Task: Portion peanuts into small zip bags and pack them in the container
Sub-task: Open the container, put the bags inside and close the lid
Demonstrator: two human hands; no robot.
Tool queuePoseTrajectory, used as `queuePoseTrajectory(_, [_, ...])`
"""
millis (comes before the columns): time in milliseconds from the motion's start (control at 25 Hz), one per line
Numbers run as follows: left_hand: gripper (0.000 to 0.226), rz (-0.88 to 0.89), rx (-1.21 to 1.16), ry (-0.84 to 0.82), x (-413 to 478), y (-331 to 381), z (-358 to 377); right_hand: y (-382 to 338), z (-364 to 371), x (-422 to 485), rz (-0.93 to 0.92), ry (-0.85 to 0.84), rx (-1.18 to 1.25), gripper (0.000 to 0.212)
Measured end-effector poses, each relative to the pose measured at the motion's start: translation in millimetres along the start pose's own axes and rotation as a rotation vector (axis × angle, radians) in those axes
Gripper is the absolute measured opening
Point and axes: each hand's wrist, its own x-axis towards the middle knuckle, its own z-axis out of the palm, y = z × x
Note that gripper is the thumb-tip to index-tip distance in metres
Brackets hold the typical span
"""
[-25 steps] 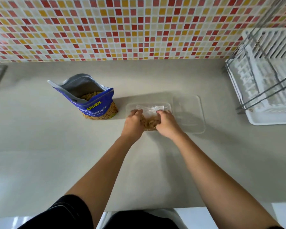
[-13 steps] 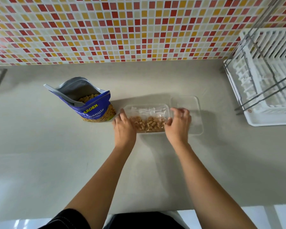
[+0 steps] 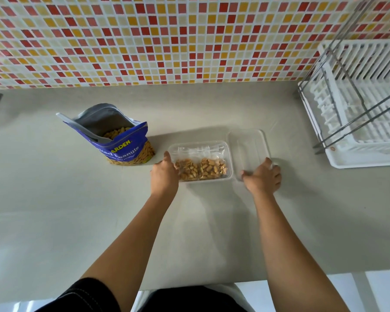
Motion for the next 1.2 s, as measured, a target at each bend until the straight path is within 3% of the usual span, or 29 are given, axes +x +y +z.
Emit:
queuePoseTrajectory(120, [0.037,0.014,0.005,0.006,-1,1,-2,-1,-5,1,0.033,-0.037,0.013,0.088])
queuePoseTrajectory(200, [0.037,0.014,-0.001,-0.004,-1,1,-1,-2,-8,3,-0.014,-0.003,0.16,0.087])
queuePoseTrajectory(320, [0.036,0.011,0.014,-0.011,2,-1,1,-5,-15,2,-0.177,0.231,0.521,0.063])
queuePoseTrajectory(440, [0.039,0.004,-0.016,-0.012,2,-3,2,-12,-24,0,-0.167,0.385,1.059,0.042])
queuePoseTrajectory(520, [0.041,0.042,-0.043,0.109,-3,-2,0,-18,-36,-3,-0.159,0.307,1.38,0.03])
queuePoseTrajectory(600, [0.037,0.102,-0.199,0.248,-8,0,-7,-26,-46,-7,-0.195,0.14,1.524,0.02])
queuePoseTrajectory(760, [0.041,0.08,-0.729,0.129,-15,16,-21,-42,-34,-19,-0.268,-0.143,1.304,0.016])
queuePoseTrajectory(960, [0.033,-0.055,-0.465,0.188,-9,8,-10,-56,2,-21,-0.185,-0.299,1.123,0.041])
queuePoseTrajectory(1200, [0.046,-0.152,-0.322,0.047,4,-7,9,-58,22,-11,-0.432,-0.123,0.624,0.043])
